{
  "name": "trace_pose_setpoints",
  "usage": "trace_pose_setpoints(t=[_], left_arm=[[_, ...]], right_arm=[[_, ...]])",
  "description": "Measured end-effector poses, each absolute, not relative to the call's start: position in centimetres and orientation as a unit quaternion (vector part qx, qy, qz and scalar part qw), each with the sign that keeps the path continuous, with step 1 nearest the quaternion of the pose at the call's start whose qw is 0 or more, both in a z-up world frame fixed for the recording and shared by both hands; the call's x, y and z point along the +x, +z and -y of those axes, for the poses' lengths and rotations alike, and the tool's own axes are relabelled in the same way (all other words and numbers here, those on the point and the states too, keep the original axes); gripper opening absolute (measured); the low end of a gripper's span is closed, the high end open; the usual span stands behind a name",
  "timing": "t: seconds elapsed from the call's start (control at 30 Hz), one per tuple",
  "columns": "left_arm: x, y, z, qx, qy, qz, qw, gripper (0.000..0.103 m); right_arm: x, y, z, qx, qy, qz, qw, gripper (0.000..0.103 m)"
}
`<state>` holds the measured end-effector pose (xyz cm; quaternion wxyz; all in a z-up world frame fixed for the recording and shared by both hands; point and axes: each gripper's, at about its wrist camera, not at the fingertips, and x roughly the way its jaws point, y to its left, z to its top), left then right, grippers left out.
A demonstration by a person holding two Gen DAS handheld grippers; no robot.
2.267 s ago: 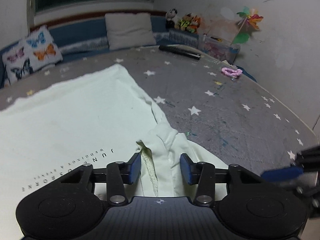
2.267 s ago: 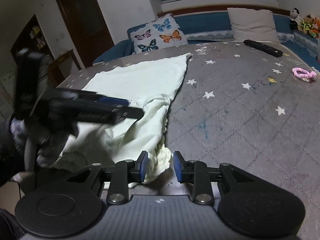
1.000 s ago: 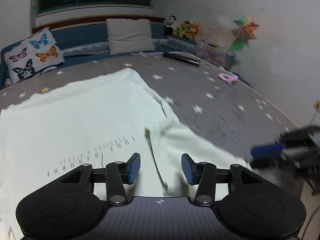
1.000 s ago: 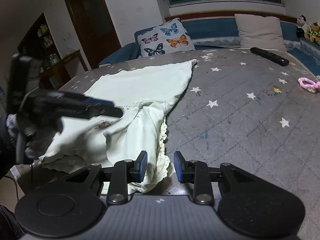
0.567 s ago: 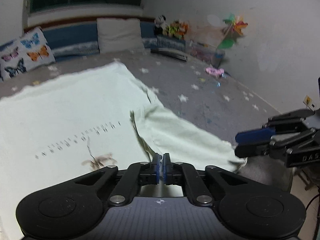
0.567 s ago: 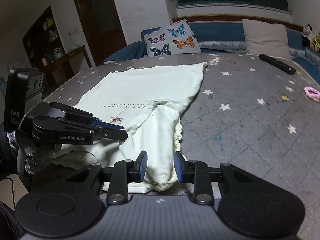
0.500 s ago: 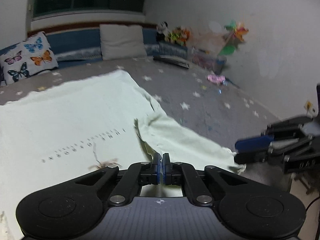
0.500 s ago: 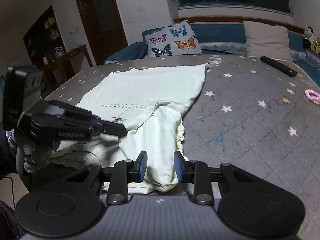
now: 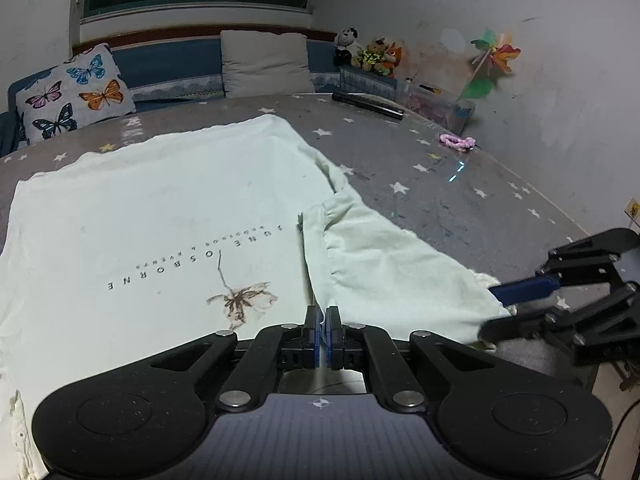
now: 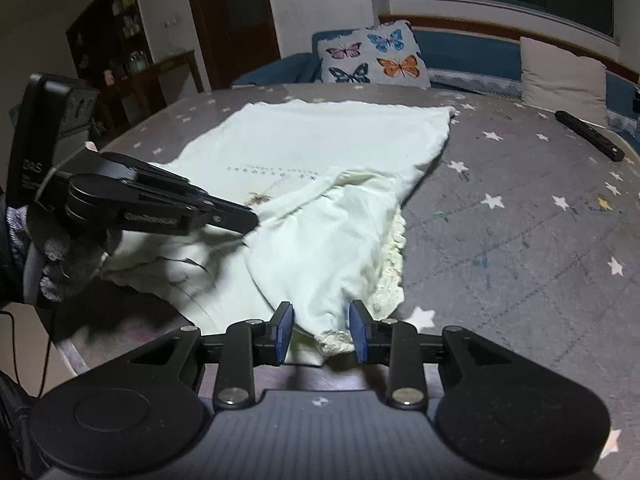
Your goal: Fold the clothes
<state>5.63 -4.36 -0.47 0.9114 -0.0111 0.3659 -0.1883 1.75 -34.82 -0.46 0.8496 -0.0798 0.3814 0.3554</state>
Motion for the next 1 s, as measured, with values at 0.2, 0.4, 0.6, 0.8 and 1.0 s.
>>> trace_pose_setpoints(t=[0.2, 0.4, 0.6, 0.8, 1.0], left_arm=[[5.5, -0.1, 4.8, 0.008, -0.191, -0.358, 0.914, 0.006], [5.5, 0.9, 4.6, 0.012, -0.179, -0.346, 0.921, 0.006], [6.1, 1.7, 6.0, 0.009, -0.201, -0.333, 0.921, 0.006], [7.0, -0.6, 8.4, 0.018, -0.237, -0.361, 0.902, 0.006], [7.1, -1.6, 8.0, 0.014, -0.239, -0.374, 0.896, 0.007]], right_arm=[[2.8, 1.2, 35.9, -0.058, 0.342, -0.361, 0.866, 0.030], [3.8, 2.4, 35.9, -0.038, 0.348, -0.340, 0.873, 0.029], [3.7, 1.2, 34.7, -0.062, 0.355, -0.339, 0.869, 0.027], [3.7, -0.6, 34.2, -0.081, 0.355, -0.362, 0.858, 0.027], [4.1, -0.9, 34.5, -0.081, 0.350, -0.377, 0.854, 0.027]])
